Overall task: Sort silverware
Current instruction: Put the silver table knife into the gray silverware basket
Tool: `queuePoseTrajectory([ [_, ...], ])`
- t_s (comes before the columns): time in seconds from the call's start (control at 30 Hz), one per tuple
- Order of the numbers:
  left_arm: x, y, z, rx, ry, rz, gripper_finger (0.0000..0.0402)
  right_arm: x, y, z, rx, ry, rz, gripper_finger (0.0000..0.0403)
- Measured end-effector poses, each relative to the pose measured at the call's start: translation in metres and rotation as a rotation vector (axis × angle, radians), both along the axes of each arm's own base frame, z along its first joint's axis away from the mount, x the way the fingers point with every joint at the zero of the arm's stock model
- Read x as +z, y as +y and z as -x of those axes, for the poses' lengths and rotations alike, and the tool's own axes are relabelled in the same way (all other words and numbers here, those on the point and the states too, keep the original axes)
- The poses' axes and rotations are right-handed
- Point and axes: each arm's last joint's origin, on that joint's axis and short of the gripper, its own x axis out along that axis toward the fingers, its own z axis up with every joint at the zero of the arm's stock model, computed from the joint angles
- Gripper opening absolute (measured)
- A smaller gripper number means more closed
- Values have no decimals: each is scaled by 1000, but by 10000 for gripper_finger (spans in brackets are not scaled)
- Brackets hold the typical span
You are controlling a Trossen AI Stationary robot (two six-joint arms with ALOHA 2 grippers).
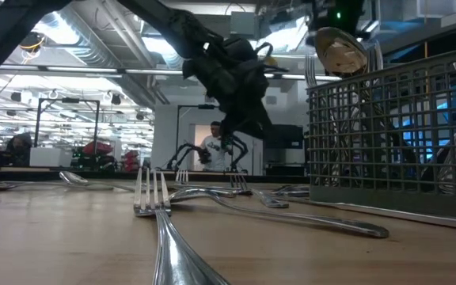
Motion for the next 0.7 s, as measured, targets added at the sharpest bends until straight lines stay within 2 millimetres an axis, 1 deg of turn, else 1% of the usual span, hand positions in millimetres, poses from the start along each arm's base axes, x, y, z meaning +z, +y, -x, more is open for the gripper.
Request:
queuePoseTrajectory([
  [0.07, -3, -9, -7, 50, 5, 41, 137, 16, 0, 1, 15, -27, 41, 112],
  [0.13, -11, -20, -13, 88, 27, 52, 137, 29, 1, 3, 21, -60, 67, 112],
  [0.33, -33, -46, -27, 226, 94, -14, 137, 56, 4, 8, 33, -133, 119, 112],
  [0.4, -42, -53, -30, 278, 122, -25, 137, 61, 5, 9, 35, -149, 124, 112],
  [0.53, -54, -63, -34, 354, 146, -79, 137, 63, 5, 9, 49, -172, 106, 112],
  [0.7, -69, -72, -40, 378, 151, -119, 137, 62, 7, 8, 85, -197, 58, 112],
])
